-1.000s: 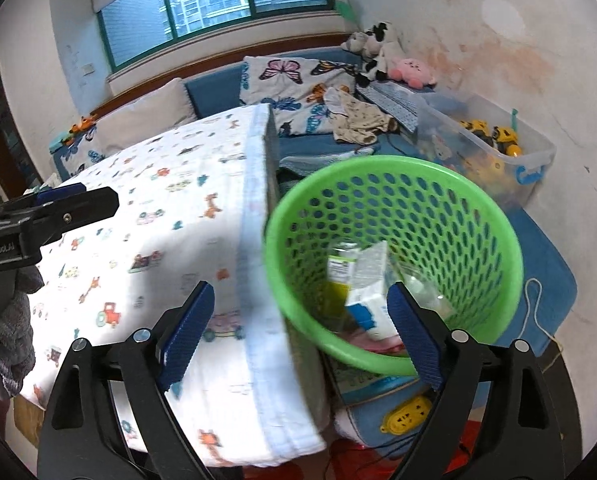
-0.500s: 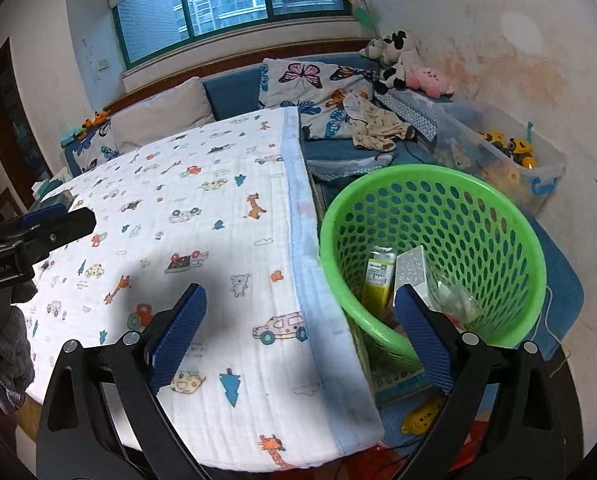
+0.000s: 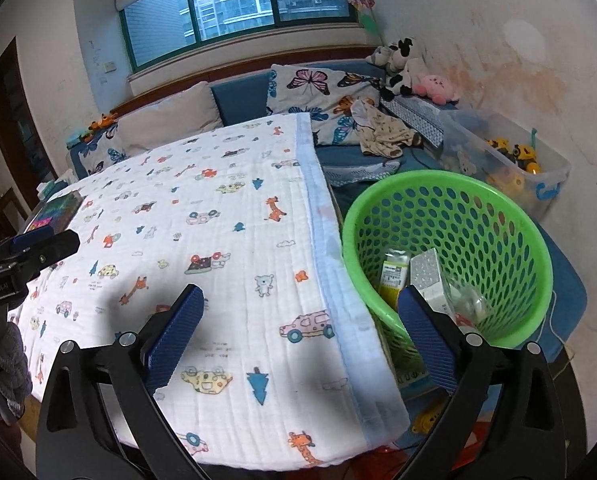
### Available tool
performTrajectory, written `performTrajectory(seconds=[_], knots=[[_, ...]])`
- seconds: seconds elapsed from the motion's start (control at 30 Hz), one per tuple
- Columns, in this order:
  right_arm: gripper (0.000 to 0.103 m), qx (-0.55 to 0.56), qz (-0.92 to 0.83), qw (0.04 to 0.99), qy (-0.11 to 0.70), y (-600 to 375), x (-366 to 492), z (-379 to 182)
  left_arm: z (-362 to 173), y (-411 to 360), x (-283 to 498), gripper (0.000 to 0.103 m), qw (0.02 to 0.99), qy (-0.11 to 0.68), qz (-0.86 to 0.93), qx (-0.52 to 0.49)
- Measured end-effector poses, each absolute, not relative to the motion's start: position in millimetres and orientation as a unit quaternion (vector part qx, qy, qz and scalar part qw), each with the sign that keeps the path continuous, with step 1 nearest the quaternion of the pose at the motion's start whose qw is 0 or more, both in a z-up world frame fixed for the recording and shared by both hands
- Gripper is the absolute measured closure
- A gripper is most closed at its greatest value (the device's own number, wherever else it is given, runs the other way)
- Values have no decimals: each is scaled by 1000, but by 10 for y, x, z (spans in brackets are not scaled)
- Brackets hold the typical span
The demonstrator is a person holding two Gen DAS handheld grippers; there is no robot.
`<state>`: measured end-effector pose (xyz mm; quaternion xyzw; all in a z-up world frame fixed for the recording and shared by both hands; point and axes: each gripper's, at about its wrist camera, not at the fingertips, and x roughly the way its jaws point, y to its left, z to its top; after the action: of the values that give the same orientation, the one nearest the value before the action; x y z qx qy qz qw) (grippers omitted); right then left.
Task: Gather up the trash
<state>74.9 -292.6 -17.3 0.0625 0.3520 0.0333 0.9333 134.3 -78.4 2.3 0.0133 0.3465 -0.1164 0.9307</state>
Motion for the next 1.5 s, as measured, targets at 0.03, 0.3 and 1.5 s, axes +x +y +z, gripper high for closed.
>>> performTrajectory(seconds=[0.03,0.3,1.5], knots=[[6,62,35,934,351,-2912,742,-166,27,-776,1329,7,931,346,-114,13],[5,58,36,938,341,-2788,681,-129,7,-593,1195,7,934,344,-94,7],[5,34,51,940,336,-2503,622,-93,-7,-314,897,7,945,327,-28,12]])
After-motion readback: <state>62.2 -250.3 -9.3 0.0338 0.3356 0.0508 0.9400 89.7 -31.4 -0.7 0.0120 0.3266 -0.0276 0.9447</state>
